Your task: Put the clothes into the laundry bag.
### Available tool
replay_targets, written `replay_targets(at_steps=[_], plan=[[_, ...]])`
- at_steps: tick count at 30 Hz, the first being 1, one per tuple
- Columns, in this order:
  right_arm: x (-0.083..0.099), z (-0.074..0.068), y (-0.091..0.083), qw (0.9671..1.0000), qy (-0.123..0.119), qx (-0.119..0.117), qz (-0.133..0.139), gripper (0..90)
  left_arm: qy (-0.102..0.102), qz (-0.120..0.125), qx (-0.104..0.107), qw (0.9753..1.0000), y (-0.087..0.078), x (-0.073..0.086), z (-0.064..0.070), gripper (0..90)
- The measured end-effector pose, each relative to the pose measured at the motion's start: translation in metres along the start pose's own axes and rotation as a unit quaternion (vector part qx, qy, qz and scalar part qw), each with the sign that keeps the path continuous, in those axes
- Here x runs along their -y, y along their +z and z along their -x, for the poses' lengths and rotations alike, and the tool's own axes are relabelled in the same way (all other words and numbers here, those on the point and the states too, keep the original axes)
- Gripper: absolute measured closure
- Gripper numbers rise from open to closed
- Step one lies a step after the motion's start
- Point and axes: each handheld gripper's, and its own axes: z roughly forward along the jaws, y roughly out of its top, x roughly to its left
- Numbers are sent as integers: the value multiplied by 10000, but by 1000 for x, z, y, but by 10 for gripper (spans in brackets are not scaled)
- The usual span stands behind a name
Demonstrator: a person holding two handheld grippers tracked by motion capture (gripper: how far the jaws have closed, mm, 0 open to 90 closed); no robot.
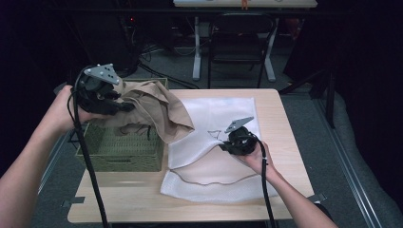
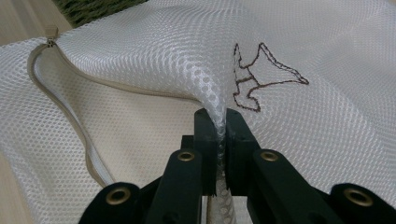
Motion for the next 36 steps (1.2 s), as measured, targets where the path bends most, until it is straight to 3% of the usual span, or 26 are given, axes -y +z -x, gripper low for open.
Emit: replay_targets(at_steps=[10,21,27,36], plan=[[0,1,-1,10000,28,-5,28,857,259,142,299,9991,6,-16,16,705],[0,2,-3,9999,61,-14,80,856,533,238,674,9960,17,-26,34,704],[0,2,-4,9999,95,-24,105,857,664,342,948,9927,29,-33,47,704],[1,3,-4,9998,144,-30,121,857,903,255,1235,9879,50,-32,67,703]])
